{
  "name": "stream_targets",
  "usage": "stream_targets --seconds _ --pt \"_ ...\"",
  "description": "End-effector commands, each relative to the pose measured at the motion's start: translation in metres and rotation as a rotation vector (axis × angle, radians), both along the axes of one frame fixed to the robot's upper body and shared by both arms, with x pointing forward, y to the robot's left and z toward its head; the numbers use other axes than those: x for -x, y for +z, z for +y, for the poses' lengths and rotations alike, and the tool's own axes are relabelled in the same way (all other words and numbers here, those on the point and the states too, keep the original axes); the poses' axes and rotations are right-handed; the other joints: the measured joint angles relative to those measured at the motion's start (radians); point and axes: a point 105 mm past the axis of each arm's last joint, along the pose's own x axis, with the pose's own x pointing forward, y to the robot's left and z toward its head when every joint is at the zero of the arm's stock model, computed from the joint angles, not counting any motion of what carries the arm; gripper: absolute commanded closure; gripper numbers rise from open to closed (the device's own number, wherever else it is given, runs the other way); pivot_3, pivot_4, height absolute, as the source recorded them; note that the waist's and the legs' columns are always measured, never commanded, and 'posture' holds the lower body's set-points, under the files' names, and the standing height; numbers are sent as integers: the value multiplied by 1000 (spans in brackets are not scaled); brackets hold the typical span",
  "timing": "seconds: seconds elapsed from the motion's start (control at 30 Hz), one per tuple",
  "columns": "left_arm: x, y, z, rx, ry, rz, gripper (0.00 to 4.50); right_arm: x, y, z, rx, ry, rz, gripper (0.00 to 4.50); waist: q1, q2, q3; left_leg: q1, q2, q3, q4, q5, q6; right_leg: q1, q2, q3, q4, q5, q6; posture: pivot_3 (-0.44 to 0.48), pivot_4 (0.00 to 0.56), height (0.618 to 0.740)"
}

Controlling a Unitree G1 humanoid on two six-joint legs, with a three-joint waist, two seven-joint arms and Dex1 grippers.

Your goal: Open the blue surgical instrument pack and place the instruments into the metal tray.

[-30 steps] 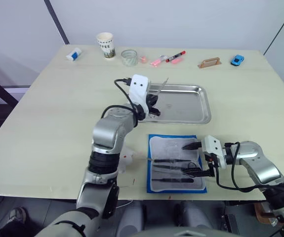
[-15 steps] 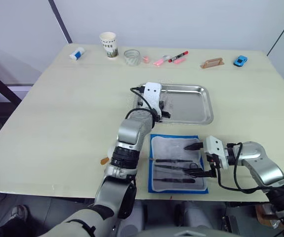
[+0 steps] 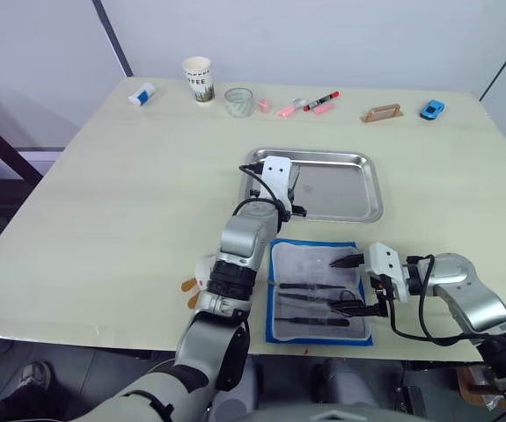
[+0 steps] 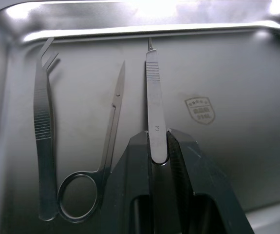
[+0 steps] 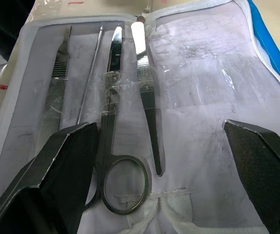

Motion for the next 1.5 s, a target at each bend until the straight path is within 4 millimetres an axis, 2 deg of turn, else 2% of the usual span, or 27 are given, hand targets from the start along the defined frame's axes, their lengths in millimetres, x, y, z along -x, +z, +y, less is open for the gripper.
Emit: stream_targets --seconds 0.03,0.37,0.4,0.47,0.63,0.77,0.9,1.07,1.23,1.27,1.33,1.5 --pt "1 14 -9 0 -29 -40 4155 10 -27 -15 94 -46 113 0 0 0 0 0 0 0 0 0 0 0 0 0 0 0 0 0 150 740" --pt "4 9 -12 16 -46 -4 4155 9 -27 -14 89 -49 111 0 0 0 0 0 0 0 0 0 0 0 0 0 0 0 0 0 150 740" --pt "4 10 -13 22 -53 -3 3439 9 -27 -14 89 -49 110 0 0 0 0 0 0 0 0 0 0 0 0 0 0 0 0 0 150 740" --pt "5 12 -15 30 -59 -6 3023 9 -27 -14 89 -49 110 0 0 0 0 0 0 0 0 0 0 0 0 0 0 0 0 0 150 740" --pt "8 19 -19 55 -112 -45 1144 8 -27 -14 88 -50 107 0 0 0 0 0 0 0 0 0 0 0 0 0 0 0 0 0 150 740" --pt "19 36 -29 136 -261 -117 1144 8 -27 -14 86 -53 104 0 0 0 0 0 0 0 0 1 -1 0 0 0 0 0 0 0 150 740" --pt "44 59 -33 189 -512 -274 1144 6 -24 -12 67 -56 90 0 -3 1 0 0 0 1 0 2 -4 0 0 0 0 0 0 0 150 740" --pt "69 69 -20 207 -755 -360 1144 4 -22 -10 45 -55 79 0 -2 1 1 1 0 1 0 2 -4 0 0 0 0 0 0 0 150 740" --pt "92 67 9 262 -969 -331 1144 4 -23 -9 36 -58 76 0 -3 2 1 1 1 1 0 0 0 0 0 0 0 0 0 0 150 740" --pt "97 65 13 262 -1004 -319 597 4 -23 -9 35 -58 76 0 -3 2 1 1 1 0 0 0 0 0 1 0 0 0 0 0 150 740" --pt "105 61 26 263 -1048 -289 67 5 -23 -9 32 -60 75 0 -3 2 1 1 1 0 0 0 0 0 1 0 0 0 0 0 150 740" --pt "124 47 65 204 -1105 -228 67 6 -23 -9 16 -63 68 0 -5 3 2 1 1 0 -1 0 0 0 1 0 0 -1 -1 0 150 740"
